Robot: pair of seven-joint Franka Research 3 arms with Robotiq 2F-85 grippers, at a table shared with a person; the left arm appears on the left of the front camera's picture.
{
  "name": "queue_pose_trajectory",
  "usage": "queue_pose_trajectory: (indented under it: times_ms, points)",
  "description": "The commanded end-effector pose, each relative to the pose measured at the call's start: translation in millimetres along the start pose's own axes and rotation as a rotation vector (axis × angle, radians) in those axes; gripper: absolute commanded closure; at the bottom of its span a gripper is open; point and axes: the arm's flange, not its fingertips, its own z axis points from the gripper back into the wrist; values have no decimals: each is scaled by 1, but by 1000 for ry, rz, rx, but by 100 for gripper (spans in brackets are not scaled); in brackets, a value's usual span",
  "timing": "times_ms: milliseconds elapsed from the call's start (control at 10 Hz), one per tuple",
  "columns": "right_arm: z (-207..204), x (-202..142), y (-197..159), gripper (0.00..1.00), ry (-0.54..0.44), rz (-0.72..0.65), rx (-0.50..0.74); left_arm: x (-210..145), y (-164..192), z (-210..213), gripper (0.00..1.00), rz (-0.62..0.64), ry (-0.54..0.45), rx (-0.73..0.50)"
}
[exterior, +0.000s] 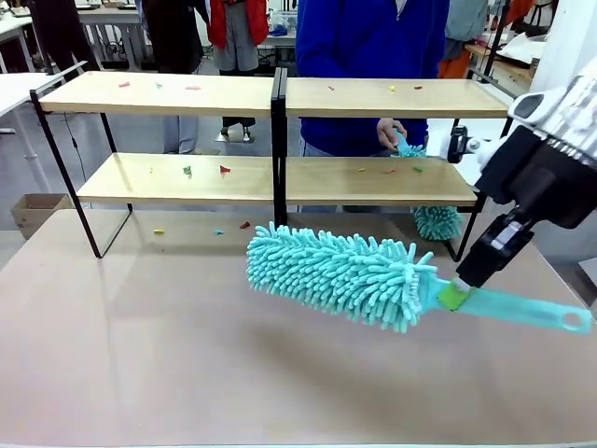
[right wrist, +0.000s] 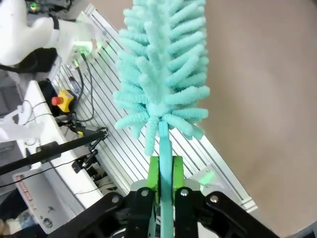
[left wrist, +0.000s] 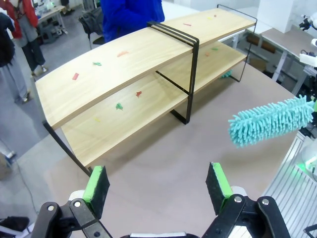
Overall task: Clean the shelves.
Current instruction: Clean a randomly selected level of the Shelf with the Duster.
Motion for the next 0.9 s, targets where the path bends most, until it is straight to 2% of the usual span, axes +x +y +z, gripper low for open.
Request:
queue_pose_trajectory:
  times_ms: [0,100,300,500,600,700,800]
  points:
    - [-35,40,3,88,19,36,31,0,0,-1,0,1,-1,-4]
    - [-57,70,4,100,-54,17,-33,0,0,-1,0,1,-1,-4]
    - [-103,124,21,100,-211,-52,-86,0,0,-1,0,1,-1,-4]
    - [-162,159,43,100,-182,-84,-210,0,0,-1,0,1,-1,-4]
    - [-183,172,46,100,-179,-92,-201,0,0,-1,0,1,-1,-4]
    - [-192,180,48,100,-163,-66,-225,0,0,-1,0,1,-1,-4]
    - [-190,182,51,100,-209,-67,-213,0,0,-1,0,1,-1,-4]
